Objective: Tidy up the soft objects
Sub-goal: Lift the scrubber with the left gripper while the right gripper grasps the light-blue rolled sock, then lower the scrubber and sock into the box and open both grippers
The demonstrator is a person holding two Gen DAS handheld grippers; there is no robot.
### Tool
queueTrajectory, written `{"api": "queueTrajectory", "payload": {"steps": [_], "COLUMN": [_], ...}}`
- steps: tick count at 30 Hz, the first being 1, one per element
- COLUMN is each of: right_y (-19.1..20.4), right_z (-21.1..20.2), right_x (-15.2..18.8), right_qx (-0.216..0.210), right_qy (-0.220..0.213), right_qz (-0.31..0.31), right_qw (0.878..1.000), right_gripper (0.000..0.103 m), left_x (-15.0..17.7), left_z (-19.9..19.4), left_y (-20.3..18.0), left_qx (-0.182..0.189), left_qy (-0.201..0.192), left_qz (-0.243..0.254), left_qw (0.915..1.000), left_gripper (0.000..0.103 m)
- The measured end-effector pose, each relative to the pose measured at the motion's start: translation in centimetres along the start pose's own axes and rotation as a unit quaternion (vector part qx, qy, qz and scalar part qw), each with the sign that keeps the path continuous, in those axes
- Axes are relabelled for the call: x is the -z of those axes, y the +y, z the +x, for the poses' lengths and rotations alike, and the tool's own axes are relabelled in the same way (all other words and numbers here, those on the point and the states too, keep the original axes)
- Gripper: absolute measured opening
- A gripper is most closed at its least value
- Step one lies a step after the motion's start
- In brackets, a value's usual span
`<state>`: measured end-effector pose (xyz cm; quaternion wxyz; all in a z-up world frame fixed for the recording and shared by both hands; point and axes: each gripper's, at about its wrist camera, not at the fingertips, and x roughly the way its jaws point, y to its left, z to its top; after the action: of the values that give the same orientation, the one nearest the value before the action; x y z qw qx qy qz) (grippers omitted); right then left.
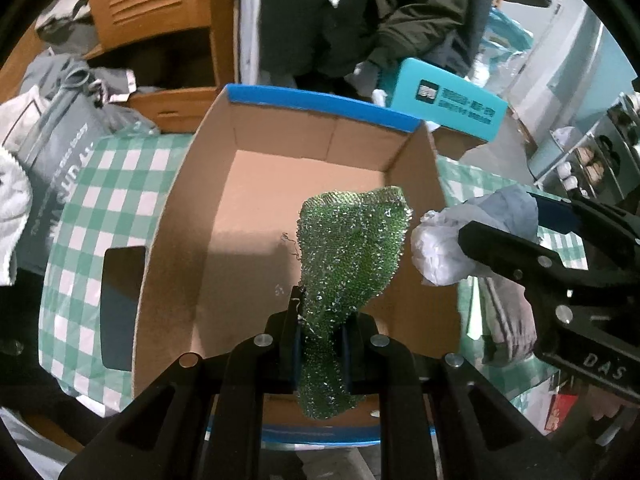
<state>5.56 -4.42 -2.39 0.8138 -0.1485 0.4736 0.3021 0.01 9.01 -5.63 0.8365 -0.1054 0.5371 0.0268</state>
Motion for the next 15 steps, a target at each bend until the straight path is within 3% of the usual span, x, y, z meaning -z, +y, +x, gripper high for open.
{"api": "queueTrajectory", "payload": {"steps": [7, 11, 15], "right_y": [1.5, 1.6, 1.6], "right_z": [1.6, 2.2, 2.4], "right_x": [-0.7, -0.9, -0.8], "right_qx": [-0.012, -0.024, -0.017], "right_qy": [0.012, 0.017, 0.018], "right_qz": [-0.01, -0.008, -0.009], "right_qw": [1.0, 1.0, 1.0], "right_gripper": [0.056, 0.059, 0.064], "left_x": [0.2, 0.2, 0.1], "left_z": [0.6, 0.8, 0.5], "left_y": [1.1, 1.4, 1.5], "left_qx": [-0.004, -0.016, -0.02], "left_qy": [0.008, 0.009, 0.0], "left_qz": [-0.013, -0.019, -0.023], "left_qw": [0.9999, 0.9997, 0.9996], "left_gripper": [0.017, 0.038, 0.052]}}
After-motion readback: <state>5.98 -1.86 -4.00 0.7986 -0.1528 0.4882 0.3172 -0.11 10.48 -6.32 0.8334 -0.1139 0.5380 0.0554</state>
